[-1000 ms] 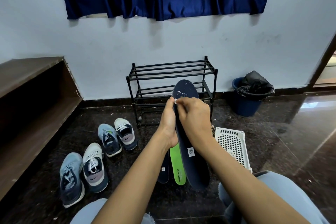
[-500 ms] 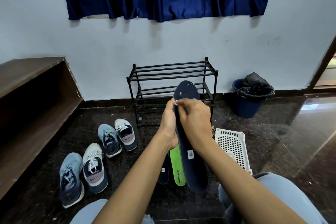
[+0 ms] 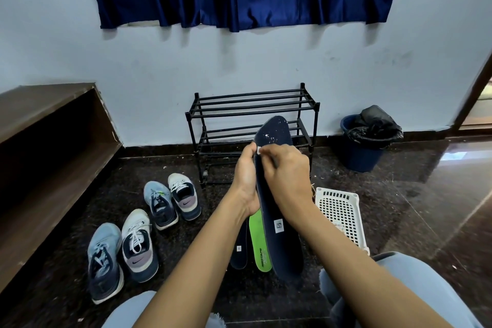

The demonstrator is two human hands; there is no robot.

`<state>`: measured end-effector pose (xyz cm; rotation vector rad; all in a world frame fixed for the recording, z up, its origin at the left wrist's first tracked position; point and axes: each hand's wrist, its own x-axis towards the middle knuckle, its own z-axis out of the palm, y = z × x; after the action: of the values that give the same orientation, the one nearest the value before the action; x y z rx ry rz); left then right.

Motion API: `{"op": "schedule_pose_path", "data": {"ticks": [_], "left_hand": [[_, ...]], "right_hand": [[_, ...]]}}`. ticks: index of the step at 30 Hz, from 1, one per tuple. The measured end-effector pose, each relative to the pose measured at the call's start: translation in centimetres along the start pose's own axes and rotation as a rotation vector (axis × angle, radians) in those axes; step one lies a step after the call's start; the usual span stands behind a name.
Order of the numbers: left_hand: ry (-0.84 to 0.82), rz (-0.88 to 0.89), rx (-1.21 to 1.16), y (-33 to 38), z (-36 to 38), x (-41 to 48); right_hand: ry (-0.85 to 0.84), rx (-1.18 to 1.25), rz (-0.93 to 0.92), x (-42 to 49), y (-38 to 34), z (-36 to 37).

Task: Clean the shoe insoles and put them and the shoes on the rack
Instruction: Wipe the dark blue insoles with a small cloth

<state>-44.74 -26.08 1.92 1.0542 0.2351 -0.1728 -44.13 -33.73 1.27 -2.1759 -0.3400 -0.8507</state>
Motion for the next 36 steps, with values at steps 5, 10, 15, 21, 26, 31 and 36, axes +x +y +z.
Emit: {"op": "schedule_pose_path", "data": {"ticks": [5, 10, 15, 21, 26, 31, 36], "left_hand": [[-0.04, -0.007, 0.004, -0.5, 0.7, -0.5], [-0.079, -0.012, -0.009, -0.3, 0.9, -0.8], [-0.043, 0.025, -0.025, 0.2, 0.1, -0.4], [-0.032, 0.048, -0.035, -0.1, 0.6, -0.6], [-0.035, 0.024, 0.0, -0.2, 0.8, -0.5], [0.005, 0.05, 0.006, 0.3, 0.4, -0.4], [-0.005, 0.012, 0.047, -0.3, 1.1, -0.7]], "right_hand": [[0.026, -0.043, 0.016, 1.7, 0.8, -0.4], [0.044, -0.041, 0.036, 1.9, 1.0, -0.7], [-0.003, -0.043, -0.024, 0.1, 0.1, 0.0], [-0.007, -0.072, -0.022, 1.2, 0.5, -0.2], [0.033, -0.06, 0.012, 1.7, 0.7, -0.6], [0.0, -0.067, -0.068, 0.2, 0.0, 0.0], [0.028, -0.102, -0.026, 2.2, 1.0, -0.9]]}}
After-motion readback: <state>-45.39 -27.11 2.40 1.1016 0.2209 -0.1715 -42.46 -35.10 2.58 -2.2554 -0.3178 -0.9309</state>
